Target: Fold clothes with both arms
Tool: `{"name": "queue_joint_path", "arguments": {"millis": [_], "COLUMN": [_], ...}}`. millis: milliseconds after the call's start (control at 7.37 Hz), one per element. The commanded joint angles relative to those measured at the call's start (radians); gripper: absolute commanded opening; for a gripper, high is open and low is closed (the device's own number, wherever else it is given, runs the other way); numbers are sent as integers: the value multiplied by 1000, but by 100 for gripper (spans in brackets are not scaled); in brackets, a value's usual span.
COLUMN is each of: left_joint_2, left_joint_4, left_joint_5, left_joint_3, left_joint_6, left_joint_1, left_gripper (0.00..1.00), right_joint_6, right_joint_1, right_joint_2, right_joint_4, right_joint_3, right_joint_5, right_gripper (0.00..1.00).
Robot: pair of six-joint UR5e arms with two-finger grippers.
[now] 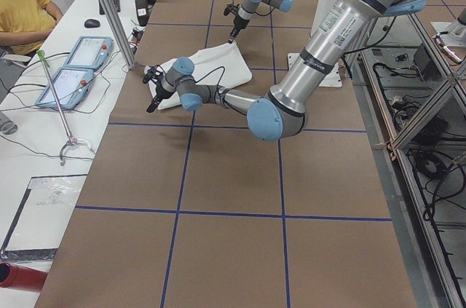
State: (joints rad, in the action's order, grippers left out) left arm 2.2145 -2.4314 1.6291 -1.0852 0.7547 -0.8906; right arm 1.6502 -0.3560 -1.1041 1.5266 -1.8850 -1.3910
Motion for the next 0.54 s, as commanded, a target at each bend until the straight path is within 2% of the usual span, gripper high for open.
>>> {"name": "queue_joint_path", "arguments": {"millis": [0,272,407], "left_joint_2": [-4,-7,-7], "left_joint_4": [2,2,0], "left_joint_5": [0,0,0], "left_joint_3": [-4,-13,-13], "left_joint_6": [0,0,0], "left_joint_1": [1,1,2], "left_gripper": [100,100,100], "right_joint_6": [121,128,125], "right_joint_1": [176,242,249], "right_joint_2": [-8,-2,-13], "right_joint_4": [159,161,161], "right_joint_3": [-115,-112,-109], "right_joint_5": [117,173,176], "right_gripper": [0,0,99]}}
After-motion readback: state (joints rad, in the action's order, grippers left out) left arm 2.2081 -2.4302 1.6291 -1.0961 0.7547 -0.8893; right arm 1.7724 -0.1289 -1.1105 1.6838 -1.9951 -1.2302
